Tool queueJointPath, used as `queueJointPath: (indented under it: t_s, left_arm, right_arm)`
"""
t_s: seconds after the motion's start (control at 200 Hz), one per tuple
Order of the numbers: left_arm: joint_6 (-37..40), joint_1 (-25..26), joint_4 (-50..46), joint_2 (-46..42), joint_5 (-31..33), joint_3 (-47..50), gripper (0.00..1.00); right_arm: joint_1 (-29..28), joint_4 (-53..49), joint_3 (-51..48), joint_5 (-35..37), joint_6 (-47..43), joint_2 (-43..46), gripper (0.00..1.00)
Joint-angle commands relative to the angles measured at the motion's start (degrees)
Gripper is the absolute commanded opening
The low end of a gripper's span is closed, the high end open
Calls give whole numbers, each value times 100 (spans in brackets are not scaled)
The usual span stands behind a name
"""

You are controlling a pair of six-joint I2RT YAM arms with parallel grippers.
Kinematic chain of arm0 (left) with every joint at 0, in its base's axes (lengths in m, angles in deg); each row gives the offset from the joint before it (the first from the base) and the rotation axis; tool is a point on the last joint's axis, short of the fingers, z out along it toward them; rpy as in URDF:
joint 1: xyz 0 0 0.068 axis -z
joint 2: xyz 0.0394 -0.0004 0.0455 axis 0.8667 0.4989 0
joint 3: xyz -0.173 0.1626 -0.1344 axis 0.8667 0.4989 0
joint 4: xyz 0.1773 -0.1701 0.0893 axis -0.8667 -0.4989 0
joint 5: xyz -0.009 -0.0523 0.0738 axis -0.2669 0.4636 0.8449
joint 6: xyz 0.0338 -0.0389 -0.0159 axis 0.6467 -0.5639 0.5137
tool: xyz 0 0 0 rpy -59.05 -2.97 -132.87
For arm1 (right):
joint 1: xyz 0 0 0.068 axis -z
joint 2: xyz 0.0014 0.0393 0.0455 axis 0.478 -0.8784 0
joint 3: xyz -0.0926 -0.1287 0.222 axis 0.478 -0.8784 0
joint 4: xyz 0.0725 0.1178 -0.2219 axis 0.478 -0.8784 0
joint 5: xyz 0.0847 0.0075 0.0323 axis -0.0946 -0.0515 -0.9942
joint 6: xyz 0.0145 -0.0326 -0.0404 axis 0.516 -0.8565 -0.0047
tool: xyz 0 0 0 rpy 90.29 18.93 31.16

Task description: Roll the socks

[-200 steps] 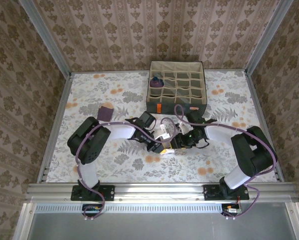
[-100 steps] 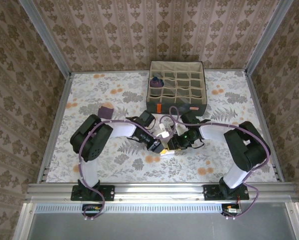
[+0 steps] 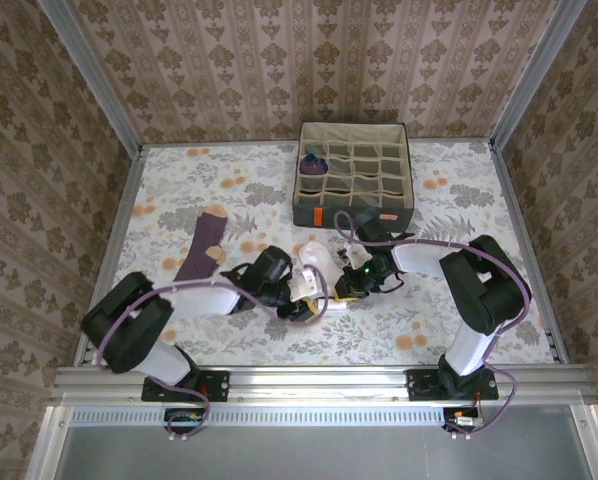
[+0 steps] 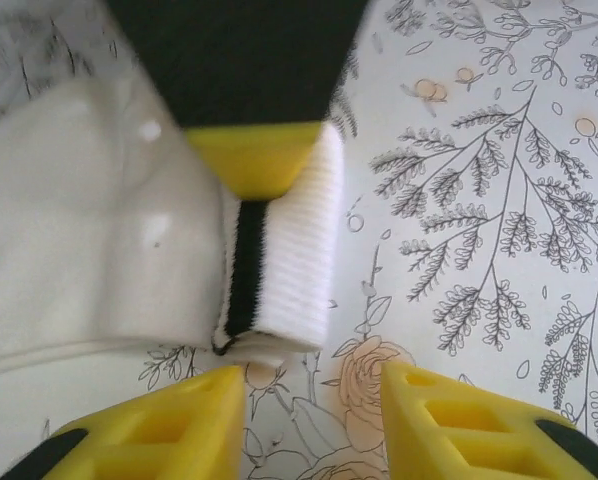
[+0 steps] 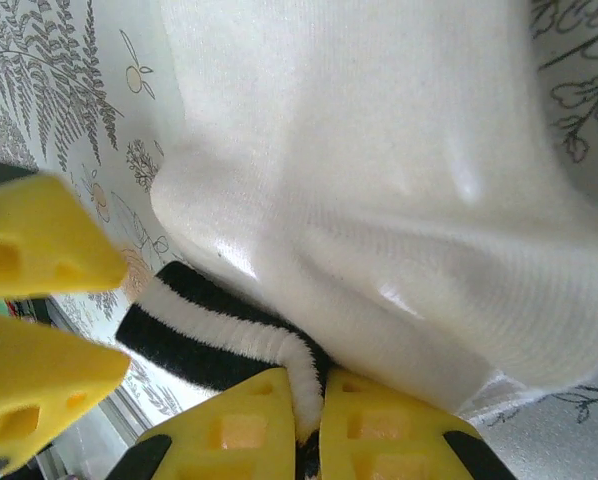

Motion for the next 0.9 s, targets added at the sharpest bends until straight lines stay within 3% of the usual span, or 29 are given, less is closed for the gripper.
queueJointPath:
  t_s: [0.0,0.155,0.305,0.61,0.77,0.835,0.895]
  left_arm:
    - [921,422,1056,-394,1253,395,37]
    - [1410,946,1288,-278,2134,404,42]
    - [1600,1147,1345,124,2317,208,41]
    - [1460,1210,933,914,2284,-271,26]
    - [1149,1146,542,1116,2184,-395,7]
    - [996,1044,393,1126,1872,-390,0]
    - [801,900,270,1101,1455,-389,0]
  right_arm:
    - [7,-429,23,441,-9,-275,7]
    - [7,-523,89,427,-52,-339,7]
    - [7,-566,125,410,-77,-381,7]
    - [7,-587,139,370,-92,-412,7]
    - [7,-472,63,313,-97,-255,12]
    - [7,-395,19,315,-102,-134,19]
    - [7,-283,-42,342,-110,28,30]
